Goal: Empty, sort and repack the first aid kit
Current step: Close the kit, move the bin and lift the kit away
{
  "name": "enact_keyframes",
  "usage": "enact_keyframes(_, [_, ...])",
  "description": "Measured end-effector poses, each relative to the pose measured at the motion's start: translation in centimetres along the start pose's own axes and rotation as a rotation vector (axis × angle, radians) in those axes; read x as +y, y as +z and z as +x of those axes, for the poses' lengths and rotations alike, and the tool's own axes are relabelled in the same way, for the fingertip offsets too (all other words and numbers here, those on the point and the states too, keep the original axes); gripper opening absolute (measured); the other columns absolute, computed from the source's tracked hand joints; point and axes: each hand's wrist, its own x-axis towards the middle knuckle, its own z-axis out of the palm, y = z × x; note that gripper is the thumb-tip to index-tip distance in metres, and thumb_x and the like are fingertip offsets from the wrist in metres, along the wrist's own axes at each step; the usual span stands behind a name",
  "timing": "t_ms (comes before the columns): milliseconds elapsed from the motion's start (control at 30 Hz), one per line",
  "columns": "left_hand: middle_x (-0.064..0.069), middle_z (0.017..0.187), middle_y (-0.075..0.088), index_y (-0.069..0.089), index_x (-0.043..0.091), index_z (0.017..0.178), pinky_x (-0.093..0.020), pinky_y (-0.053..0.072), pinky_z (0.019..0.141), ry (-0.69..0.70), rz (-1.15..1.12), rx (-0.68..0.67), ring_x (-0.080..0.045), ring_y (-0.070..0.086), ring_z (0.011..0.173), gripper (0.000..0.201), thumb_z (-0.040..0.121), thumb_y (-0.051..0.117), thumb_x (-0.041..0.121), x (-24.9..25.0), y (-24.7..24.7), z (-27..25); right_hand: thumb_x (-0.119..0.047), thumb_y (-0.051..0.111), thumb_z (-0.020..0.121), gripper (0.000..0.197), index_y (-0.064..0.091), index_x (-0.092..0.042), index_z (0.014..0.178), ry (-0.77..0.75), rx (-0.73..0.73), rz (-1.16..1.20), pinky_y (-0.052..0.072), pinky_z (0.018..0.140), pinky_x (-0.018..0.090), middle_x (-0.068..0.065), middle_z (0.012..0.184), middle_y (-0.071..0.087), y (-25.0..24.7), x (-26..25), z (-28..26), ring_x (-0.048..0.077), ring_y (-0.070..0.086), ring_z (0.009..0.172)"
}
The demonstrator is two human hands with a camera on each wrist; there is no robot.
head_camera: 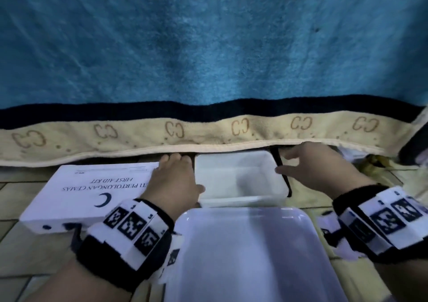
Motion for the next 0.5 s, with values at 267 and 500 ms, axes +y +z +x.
enact_keyframes(267, [0.004,0.102,0.059,0.058,0.024,0.101,-0.028,0.044,0.079,-0.030,-0.065,-0.170,-0.015,0.055,0.094,0.034,0.078,0.068,0.046,-10.5,-2.3,-10.8,-0.052,0.077,0.064,0.035,0.073,-0.024,0.085,-0.189,0.113,1.038,0.047,0.058,0.014,0.009,0.070,0.069,2.0,-2.7,-17.4,0.011,0.062,0.059])
enact_keyframes(500, [0.002,0.151,0.031,0.035,0.032,0.142,-0.021,0.033,0.101,0.120,0.139,-0.468,-0.014,0.038,0.132,0.074,0.077,0.068,0.047,-15.9,2.6,-17.4,-0.022,0.074,0.079,0.020,0.070,-0.011,0.096,-0.169,-0.958,1.136,0.046,0.074,0.021,-0.001,0.082,0.070,15.1,-6.1,-28.4,0.011,0.061,0.080])
